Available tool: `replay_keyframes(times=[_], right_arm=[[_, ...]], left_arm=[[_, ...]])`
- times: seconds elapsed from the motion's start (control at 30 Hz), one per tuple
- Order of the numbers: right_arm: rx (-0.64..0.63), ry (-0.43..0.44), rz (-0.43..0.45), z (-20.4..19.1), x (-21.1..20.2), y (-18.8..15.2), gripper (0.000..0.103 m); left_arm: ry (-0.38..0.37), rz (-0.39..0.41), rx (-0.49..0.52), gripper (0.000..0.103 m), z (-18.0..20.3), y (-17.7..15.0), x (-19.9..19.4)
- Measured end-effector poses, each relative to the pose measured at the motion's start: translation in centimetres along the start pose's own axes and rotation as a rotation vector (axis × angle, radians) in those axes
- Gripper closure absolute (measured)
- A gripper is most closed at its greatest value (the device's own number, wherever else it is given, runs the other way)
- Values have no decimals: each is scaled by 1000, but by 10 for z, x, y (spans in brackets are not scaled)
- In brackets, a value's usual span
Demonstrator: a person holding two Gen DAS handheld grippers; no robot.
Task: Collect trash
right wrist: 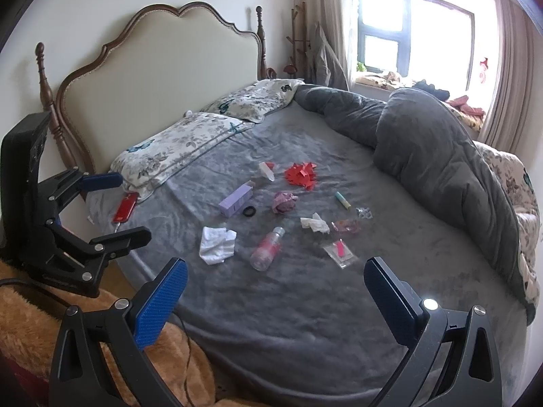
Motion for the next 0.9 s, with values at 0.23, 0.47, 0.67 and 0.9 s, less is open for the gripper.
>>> replay_keyframes(times=[0.23, 0.47, 0.67, 0.9], right_arm=[[2, 1, 2, 3, 1, -4, 0], [-15, 5, 11, -1, 1, -1, 0], [-22, 3, 16, -3, 1, 1, 0], [-23, 3, 15, -3, 3, 2, 0]], left_arm=[[7, 6, -2, 0, -3, 1, 0], [9, 22, -12, 0, -9, 4, -2], [8, 27, -23, 0, -15, 6, -3], [8, 28, -23, 0, -15, 6, -2]])
Point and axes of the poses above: each gripper's, at about its wrist camera, not at the fingertips, and x roughly the way its jaws point, z to its right, y to its top, the point moved 6 cm from there along x, roughly the way its jaws point, and after that the axes turned 9 degrees about -x, right-handed, at the moved point
